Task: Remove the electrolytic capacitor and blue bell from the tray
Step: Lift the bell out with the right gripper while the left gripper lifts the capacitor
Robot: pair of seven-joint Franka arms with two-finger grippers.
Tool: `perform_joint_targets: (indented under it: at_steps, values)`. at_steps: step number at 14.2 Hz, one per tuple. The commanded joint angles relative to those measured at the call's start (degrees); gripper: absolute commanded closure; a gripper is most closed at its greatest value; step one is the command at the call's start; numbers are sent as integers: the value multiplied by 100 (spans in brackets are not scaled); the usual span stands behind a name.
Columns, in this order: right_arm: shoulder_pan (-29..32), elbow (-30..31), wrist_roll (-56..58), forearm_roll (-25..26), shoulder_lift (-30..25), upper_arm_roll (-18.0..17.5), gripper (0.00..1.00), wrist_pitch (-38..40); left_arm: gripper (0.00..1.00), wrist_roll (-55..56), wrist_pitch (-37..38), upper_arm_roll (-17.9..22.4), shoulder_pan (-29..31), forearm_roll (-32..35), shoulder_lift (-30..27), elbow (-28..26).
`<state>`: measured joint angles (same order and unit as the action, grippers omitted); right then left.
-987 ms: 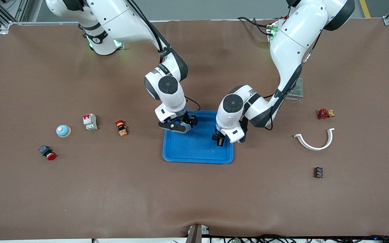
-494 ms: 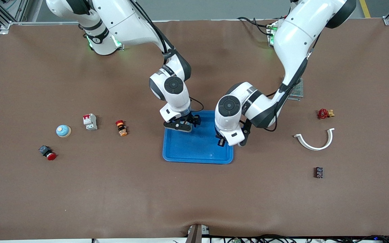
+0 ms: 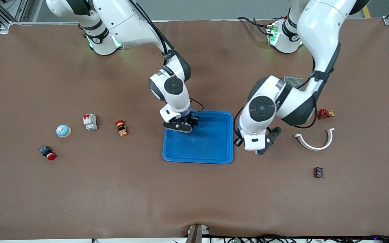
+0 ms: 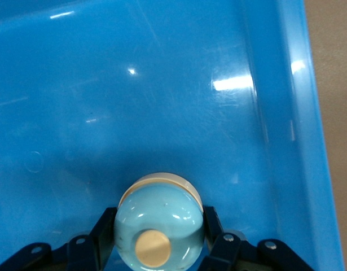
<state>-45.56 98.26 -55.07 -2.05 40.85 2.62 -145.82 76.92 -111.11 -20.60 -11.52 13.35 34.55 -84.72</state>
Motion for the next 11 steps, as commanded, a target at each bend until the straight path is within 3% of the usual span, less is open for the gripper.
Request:
perform_joint_targets:
  at_steps: [1, 5, 8, 11]
  values:
    - [-75, -106, -162, 126, 55, 63, 55, 10, 100, -1560, 142, -40, 360, -87, -352, -447]
    - [-32, -289, -312, 126, -199, 72, 55, 534, 100, -3381, -94, -40, 984, -78, -922, -1219]
    - [170, -807, -67, 126, -769, 81, 55, 2061, 100, -4287, -805, -40, 1423, -78, -1441, -2142]
    - [652, -861, 871, 100, -1595, 63, 55, 3267, 100, -5184, -1202, -40, 1819, -78, -1705, -2671]
